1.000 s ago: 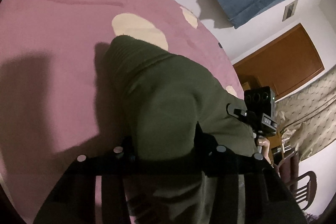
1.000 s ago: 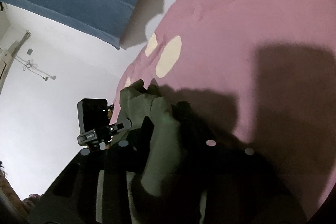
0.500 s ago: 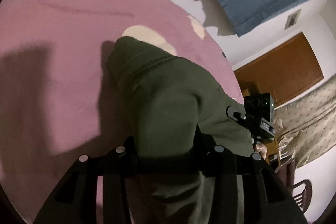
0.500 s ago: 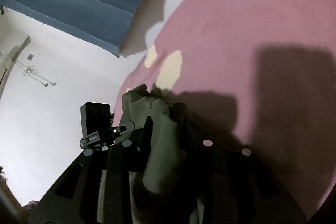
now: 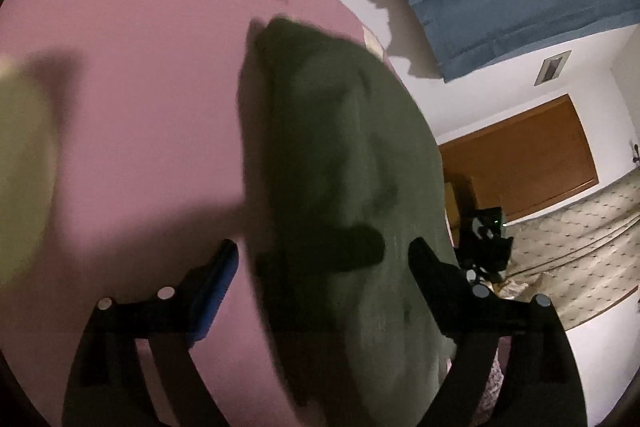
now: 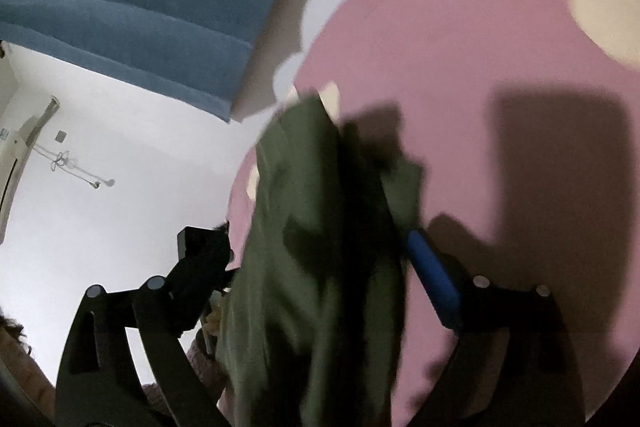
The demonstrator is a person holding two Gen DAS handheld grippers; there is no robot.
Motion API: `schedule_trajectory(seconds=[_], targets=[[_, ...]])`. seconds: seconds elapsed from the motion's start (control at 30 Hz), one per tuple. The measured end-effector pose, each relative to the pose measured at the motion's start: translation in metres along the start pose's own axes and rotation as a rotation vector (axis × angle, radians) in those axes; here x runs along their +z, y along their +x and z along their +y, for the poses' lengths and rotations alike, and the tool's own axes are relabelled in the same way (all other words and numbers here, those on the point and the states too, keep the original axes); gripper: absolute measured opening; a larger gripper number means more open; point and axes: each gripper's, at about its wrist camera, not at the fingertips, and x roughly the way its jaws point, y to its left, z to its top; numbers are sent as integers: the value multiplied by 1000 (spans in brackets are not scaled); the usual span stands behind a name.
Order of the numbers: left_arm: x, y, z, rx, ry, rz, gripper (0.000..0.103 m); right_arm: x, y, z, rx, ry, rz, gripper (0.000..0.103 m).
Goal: Fold small clothes
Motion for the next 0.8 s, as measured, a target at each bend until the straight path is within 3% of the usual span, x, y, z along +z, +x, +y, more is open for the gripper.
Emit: schedule_trajectory(seconds=[0.23, 0.43, 0.47, 0.5, 0.57, 0.8], targets=[[-38, 8, -22, -58, 4, 43, 86, -32, 0, 5, 4, -7, 54, 91], [-42, 31, -37, 6, 79, 38, 85, -27, 37, 19, 11, -48, 157, 89], [-42, 34, -39, 29, 91, 33, 75, -26, 41, 20, 3, -57, 163, 70], [-42, 35, -40, 50, 104, 31, 71, -26, 45, 19, -18, -59, 172, 48], [-40, 34, -42, 65, 119, 21, 58, -24, 52, 15, -29, -40, 165, 41], [-38, 31, -56, 114, 145, -10, 48, -27, 46, 33, -27, -119, 96, 30]])
